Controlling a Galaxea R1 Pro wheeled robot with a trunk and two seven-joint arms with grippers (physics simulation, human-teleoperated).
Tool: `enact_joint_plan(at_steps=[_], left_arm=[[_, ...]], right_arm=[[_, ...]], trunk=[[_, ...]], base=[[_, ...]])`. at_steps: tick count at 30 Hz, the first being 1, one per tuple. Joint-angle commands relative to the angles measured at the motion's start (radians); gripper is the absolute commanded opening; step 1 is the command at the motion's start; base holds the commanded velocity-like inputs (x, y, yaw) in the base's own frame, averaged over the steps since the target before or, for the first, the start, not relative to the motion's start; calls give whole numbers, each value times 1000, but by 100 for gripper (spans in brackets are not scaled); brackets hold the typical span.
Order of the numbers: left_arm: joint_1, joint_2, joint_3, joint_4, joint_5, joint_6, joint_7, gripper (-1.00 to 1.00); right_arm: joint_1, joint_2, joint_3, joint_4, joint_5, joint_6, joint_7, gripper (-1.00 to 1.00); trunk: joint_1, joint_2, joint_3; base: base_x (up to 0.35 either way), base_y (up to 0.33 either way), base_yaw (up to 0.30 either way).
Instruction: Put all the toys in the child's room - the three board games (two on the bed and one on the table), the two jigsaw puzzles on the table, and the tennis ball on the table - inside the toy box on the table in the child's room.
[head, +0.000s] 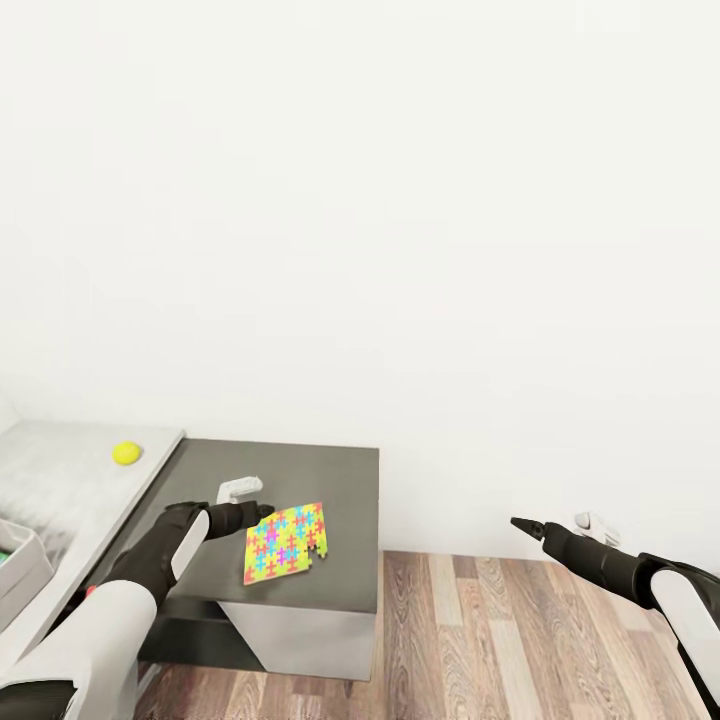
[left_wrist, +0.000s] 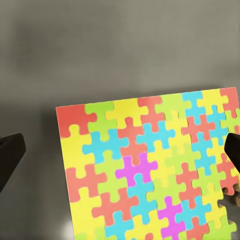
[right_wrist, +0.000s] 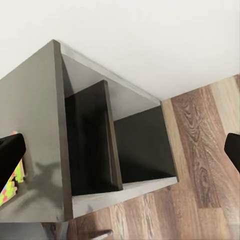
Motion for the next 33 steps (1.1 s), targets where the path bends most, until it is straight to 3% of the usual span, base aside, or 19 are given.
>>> enact_joint_plan(at_steps=[1,19,33], left_arm=[[-1,0,2,-1,4,7,-2,100],[-1,0,1,-1,4,6,-3,100],[-1,0,2,-1,5,6,-5,100]], right_arm=[[-1,0,-1,-1,-1,5,0,100],[-1,0,-3,-1,0,5,17,100],[0,0,-1,-2,7,4,17,100]], trunk=[[1,-2,-4],[1,-2,-33],[1,-2,-37]], base=[[0,0,0],[0,0,0],[47,0,0]])
